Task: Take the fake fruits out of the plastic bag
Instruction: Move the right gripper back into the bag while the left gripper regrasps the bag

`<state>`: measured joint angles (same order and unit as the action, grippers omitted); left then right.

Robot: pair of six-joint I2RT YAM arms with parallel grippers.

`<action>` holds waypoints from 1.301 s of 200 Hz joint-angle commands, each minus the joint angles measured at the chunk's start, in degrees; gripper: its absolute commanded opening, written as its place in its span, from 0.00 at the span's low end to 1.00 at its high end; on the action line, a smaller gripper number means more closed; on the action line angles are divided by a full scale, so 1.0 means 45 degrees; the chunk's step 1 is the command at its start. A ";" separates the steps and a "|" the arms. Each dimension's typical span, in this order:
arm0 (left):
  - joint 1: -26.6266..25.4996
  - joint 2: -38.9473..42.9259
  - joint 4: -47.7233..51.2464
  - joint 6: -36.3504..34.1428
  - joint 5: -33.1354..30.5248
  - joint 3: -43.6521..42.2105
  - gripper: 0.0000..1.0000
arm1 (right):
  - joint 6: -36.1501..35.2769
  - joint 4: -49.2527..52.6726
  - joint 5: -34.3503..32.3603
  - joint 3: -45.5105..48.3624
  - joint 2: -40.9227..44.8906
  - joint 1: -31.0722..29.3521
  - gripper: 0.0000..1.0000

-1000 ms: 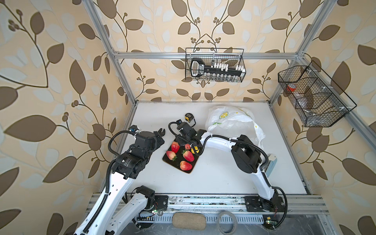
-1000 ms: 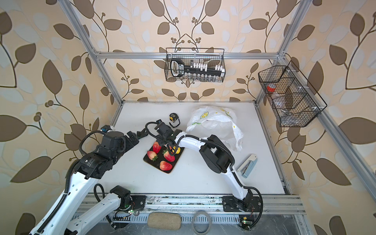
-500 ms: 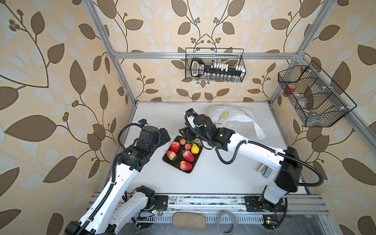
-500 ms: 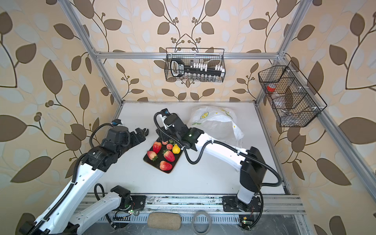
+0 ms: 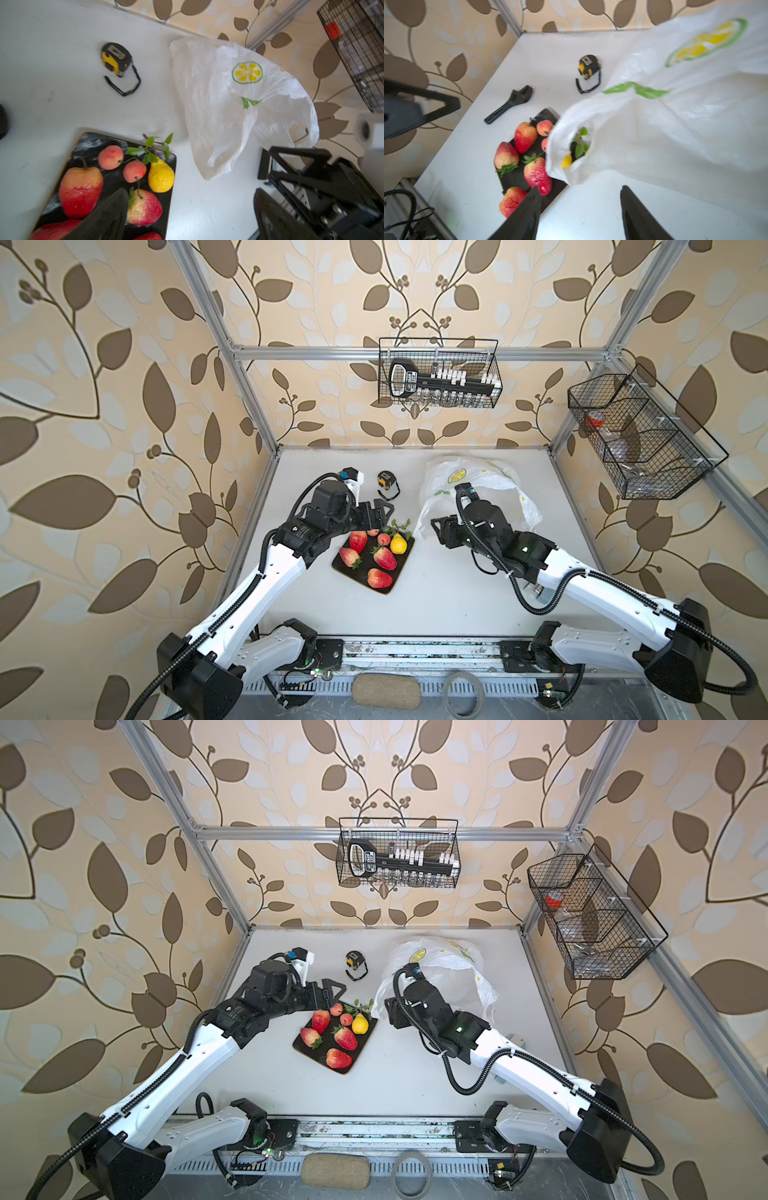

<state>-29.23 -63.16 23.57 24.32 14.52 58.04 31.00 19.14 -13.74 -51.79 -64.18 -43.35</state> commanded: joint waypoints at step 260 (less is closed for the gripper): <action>-0.2938 -0.6254 -0.0591 -0.1601 -0.1919 0.4019 0.08 | 0.5697 -0.1591 0.4032 0.1680 -0.1134 0.3677 0.44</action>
<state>-42.09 -92.23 21.71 17.19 4.45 74.46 51.22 18.31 -1.10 -44.62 -67.07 -27.27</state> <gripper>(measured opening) 0.172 0.465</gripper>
